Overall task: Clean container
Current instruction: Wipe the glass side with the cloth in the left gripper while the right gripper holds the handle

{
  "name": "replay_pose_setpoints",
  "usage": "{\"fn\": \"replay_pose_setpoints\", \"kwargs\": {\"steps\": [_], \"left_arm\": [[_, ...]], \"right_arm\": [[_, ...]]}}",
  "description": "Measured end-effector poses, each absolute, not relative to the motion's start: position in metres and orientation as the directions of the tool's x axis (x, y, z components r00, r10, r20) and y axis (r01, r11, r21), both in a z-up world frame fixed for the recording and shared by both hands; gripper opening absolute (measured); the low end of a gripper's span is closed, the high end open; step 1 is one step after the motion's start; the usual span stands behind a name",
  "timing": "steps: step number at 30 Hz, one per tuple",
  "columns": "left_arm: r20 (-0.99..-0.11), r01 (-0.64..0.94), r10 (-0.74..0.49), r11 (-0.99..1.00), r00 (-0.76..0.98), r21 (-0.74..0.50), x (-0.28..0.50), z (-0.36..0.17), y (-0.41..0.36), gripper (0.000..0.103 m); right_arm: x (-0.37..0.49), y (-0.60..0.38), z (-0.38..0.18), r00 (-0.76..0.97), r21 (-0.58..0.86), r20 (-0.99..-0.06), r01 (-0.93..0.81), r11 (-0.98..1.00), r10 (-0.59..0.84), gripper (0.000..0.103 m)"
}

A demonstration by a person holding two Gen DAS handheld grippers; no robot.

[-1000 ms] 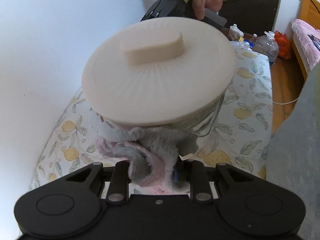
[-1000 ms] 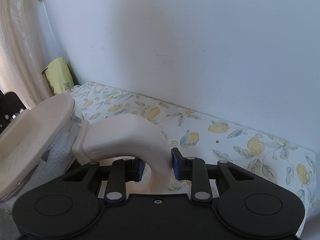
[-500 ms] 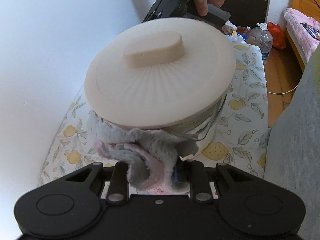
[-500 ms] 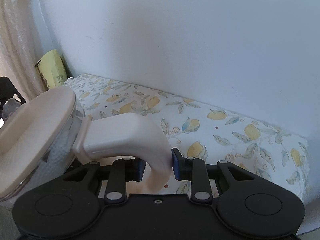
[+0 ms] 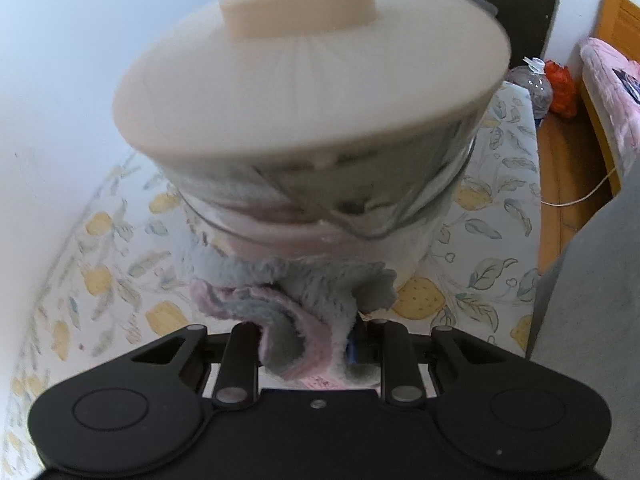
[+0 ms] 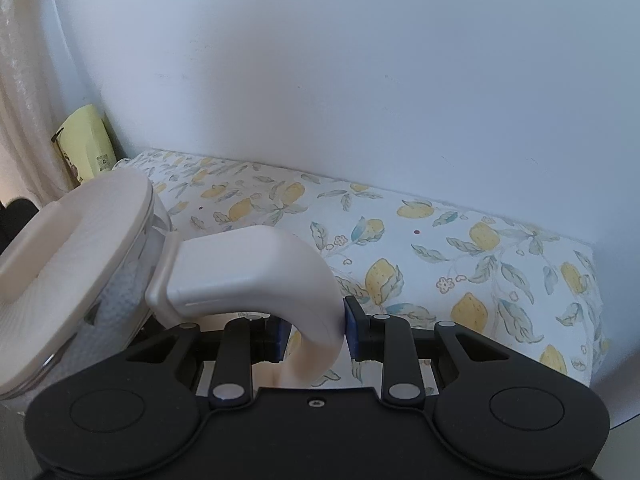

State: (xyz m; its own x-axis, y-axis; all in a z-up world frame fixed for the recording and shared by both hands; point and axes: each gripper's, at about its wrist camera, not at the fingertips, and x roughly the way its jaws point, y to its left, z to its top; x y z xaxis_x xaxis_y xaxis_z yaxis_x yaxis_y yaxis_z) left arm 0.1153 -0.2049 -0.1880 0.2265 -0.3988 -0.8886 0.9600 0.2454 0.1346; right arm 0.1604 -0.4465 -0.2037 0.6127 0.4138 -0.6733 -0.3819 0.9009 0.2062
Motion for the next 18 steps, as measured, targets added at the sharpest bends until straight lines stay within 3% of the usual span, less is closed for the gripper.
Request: {"fn": "replay_pose_setpoints", "kwargs": {"steps": [8,18], "left_arm": [[-0.892,0.929,-0.399,0.365,0.214,0.060,0.115,-0.199,-0.203,0.022],[-0.869,0.889,-0.405,0.450,0.285,0.082,0.096,-0.174,-0.198,0.022]], "right_arm": [[0.157,-0.448,-0.204,0.618,0.181,-0.662,-0.416,0.891,0.423,0.032],[0.158,-0.454,-0.204,0.611,0.221,-0.649,-0.420,0.880,0.454,0.032]]}}
